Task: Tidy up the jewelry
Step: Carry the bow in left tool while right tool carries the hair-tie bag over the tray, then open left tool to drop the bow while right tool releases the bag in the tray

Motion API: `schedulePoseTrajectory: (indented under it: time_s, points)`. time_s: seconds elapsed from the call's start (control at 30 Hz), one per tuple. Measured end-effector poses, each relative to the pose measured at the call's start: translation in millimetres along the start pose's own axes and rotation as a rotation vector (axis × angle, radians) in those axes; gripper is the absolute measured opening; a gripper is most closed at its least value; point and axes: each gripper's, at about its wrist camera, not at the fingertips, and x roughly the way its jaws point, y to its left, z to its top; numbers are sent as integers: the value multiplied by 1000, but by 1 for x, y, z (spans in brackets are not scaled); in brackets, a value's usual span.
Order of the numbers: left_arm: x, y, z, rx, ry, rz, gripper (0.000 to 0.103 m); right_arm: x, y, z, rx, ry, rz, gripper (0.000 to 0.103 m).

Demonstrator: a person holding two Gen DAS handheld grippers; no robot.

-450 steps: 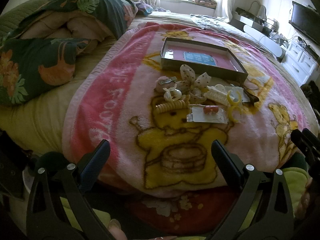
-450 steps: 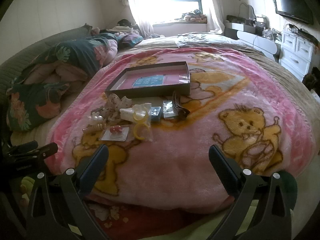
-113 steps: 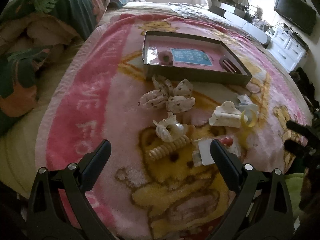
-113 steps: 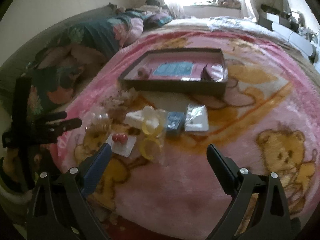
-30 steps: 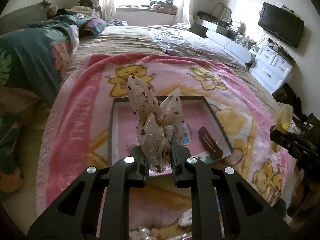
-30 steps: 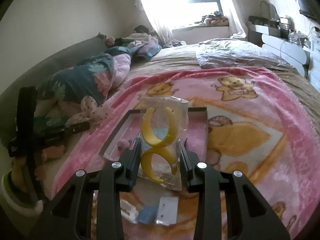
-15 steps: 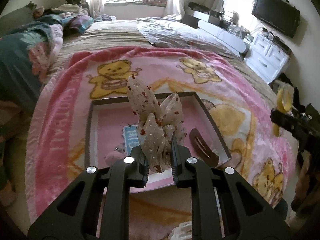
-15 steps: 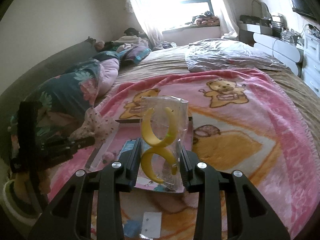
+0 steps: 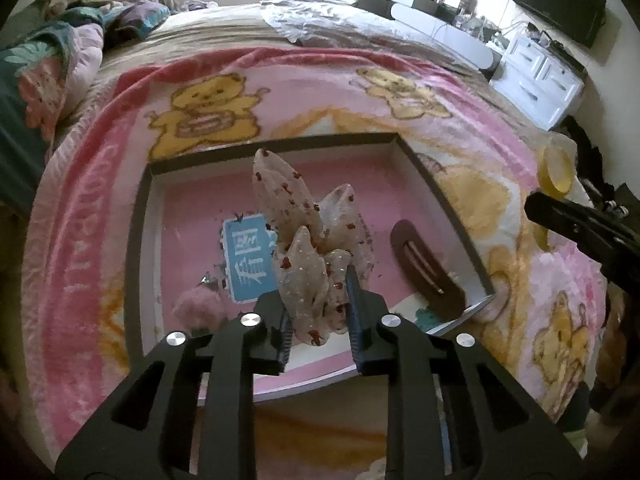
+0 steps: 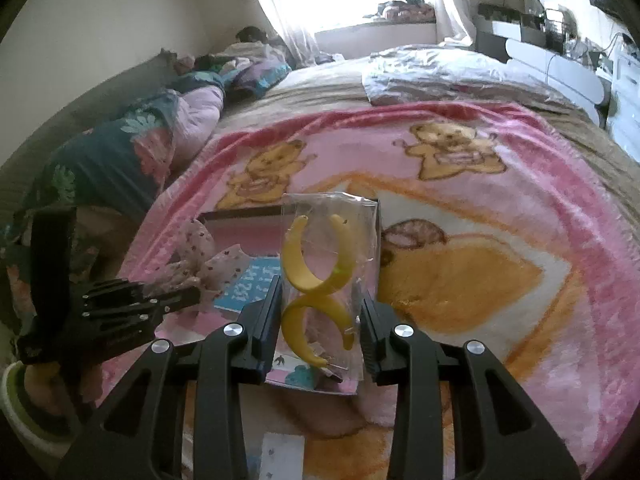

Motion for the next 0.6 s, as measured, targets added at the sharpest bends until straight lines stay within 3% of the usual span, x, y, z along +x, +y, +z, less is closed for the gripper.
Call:
schedulePoseTrajectory:
  time_s: [0.3,0.6]
  points:
    - [13,19,-8,-16,27,42,25,40,2,-7,8,72,11,33]
    - [5,34,-17,-32,31,59,45,63,12,-18,18,129,34,36]
